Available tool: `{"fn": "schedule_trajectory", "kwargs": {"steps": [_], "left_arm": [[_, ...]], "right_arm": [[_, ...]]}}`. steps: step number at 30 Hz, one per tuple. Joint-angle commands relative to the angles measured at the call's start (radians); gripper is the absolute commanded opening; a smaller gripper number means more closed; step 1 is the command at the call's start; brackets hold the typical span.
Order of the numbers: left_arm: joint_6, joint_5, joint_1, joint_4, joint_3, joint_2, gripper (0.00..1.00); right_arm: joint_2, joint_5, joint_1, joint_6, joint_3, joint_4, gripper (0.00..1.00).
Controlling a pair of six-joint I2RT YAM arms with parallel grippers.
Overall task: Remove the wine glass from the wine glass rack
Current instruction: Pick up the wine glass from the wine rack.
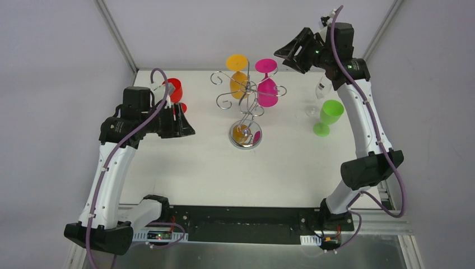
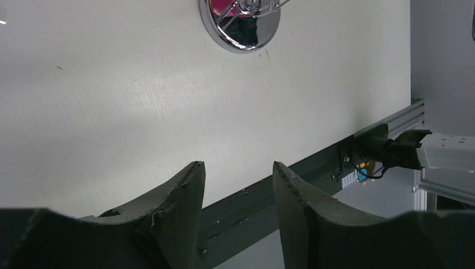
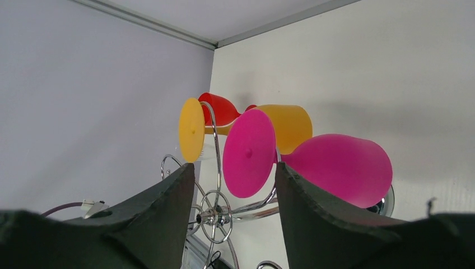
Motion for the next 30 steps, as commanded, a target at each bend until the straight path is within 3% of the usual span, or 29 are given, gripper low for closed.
{"fn": "schedule_trajectory", "kwargs": {"steps": [1, 30], "left_arm": [[0.011, 0.021, -0.006, 0.030, -0.011, -0.023, 0.49], [0.037, -0.005, -0.007, 0.016, -0.027, -0.050, 0.52]], "right_arm": [[0.016, -0.035, -0.006, 0.043, 0.033, 0.089, 0.57], [0.111, -0.117, -0.005, 0.152, 0.033, 0.181, 0.50]]}}
